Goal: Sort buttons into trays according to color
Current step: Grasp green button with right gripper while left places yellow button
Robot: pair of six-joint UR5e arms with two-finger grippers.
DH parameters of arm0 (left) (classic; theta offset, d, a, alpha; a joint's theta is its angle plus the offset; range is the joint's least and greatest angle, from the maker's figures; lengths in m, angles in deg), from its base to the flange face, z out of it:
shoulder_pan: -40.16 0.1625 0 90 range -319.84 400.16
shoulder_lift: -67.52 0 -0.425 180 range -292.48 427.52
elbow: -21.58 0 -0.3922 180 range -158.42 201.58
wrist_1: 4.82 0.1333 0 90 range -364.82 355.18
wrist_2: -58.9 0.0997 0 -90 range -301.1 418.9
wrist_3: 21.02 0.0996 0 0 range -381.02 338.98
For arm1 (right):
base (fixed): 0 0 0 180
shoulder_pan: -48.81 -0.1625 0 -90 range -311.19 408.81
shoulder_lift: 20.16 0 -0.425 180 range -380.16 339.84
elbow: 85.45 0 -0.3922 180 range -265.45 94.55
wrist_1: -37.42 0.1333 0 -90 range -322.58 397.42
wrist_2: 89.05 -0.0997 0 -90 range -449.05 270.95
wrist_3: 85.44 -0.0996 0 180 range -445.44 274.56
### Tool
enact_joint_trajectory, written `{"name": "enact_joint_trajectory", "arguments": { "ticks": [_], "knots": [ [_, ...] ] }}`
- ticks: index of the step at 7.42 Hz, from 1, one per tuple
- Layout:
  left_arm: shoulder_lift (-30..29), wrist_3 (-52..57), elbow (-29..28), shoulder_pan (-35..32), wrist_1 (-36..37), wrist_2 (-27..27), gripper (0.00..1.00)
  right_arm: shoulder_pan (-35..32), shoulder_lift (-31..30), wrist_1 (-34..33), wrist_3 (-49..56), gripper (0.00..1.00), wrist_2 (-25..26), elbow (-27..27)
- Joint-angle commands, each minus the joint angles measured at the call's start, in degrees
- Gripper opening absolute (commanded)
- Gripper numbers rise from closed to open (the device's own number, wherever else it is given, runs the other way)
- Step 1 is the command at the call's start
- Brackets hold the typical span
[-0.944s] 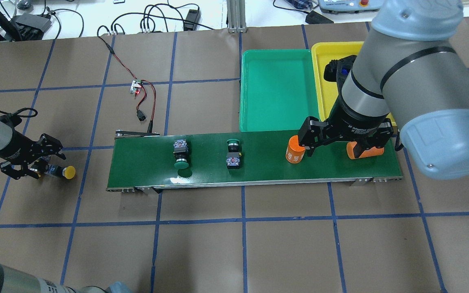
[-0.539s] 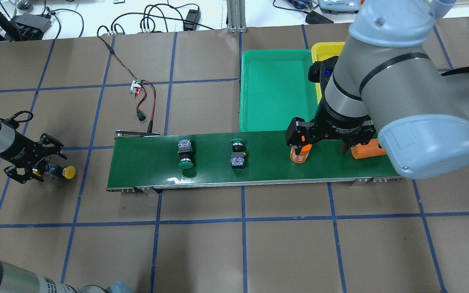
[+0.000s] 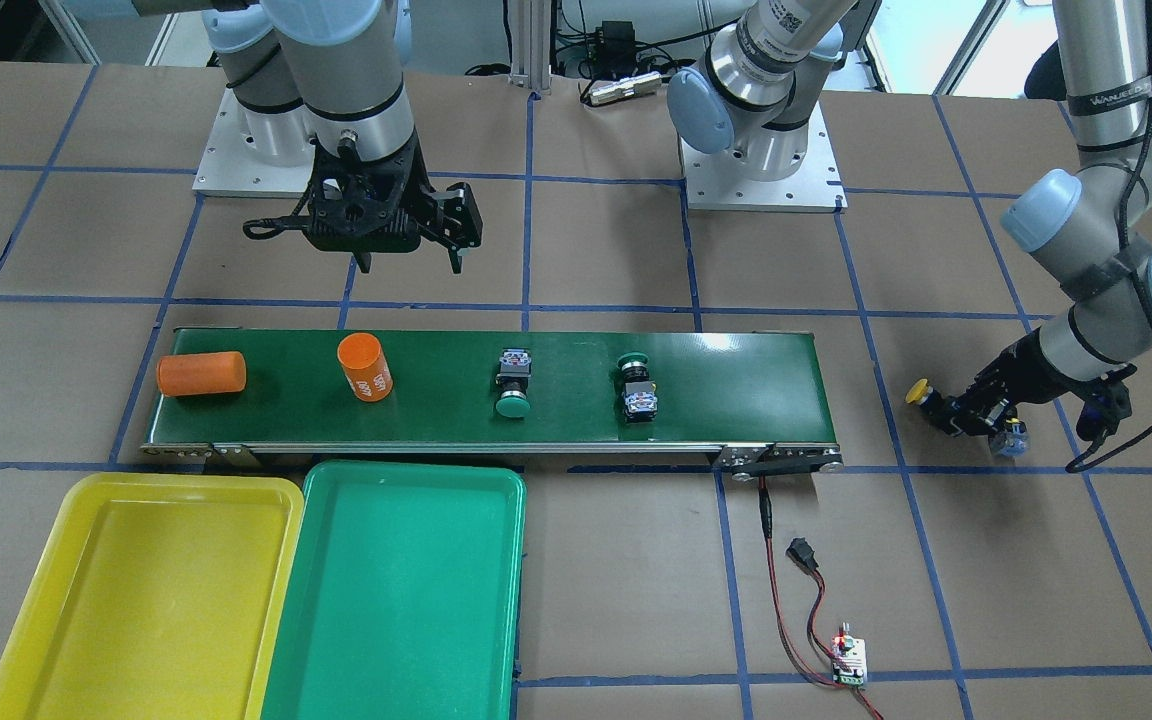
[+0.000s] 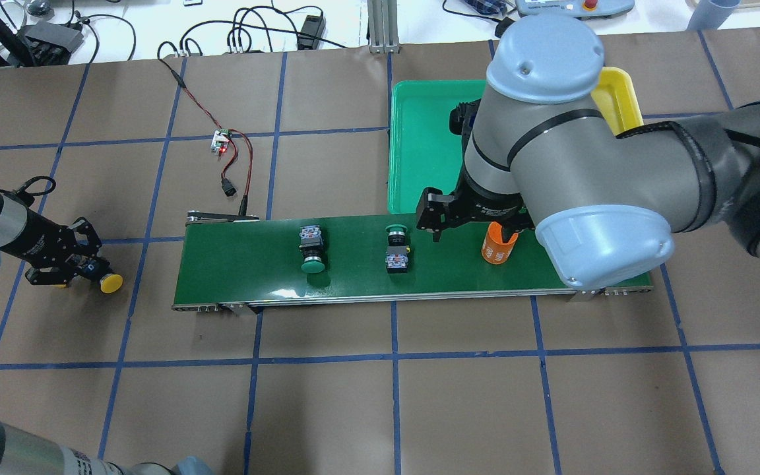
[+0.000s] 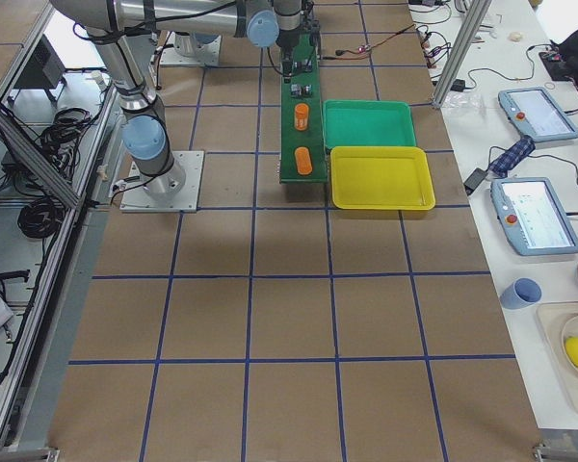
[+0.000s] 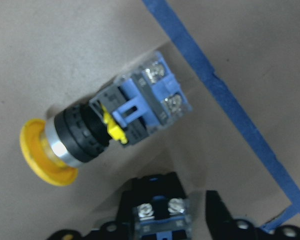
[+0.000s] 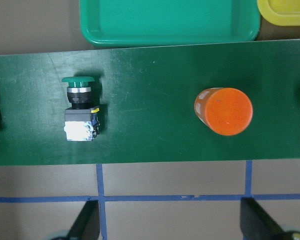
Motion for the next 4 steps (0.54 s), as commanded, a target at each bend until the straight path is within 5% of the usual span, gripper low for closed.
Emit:
{"name": "enact_joint_trajectory", "arguments": {
  "ticks": [1, 4],
  "knots": [
    [4.07, 2.67, -0.60, -1.47, -2.44, -0.19, 0.00, -1.71, 5.96, -6.49, -3.57, 1.00, 0.30, 0.00],
    [11.37, 13.83, 0.01, -15.93, -6.22, 1.92, 0.00, -4.26, 11.68, -11.78, -7.27, 1.00, 0.75, 0.00]
  ]
}}
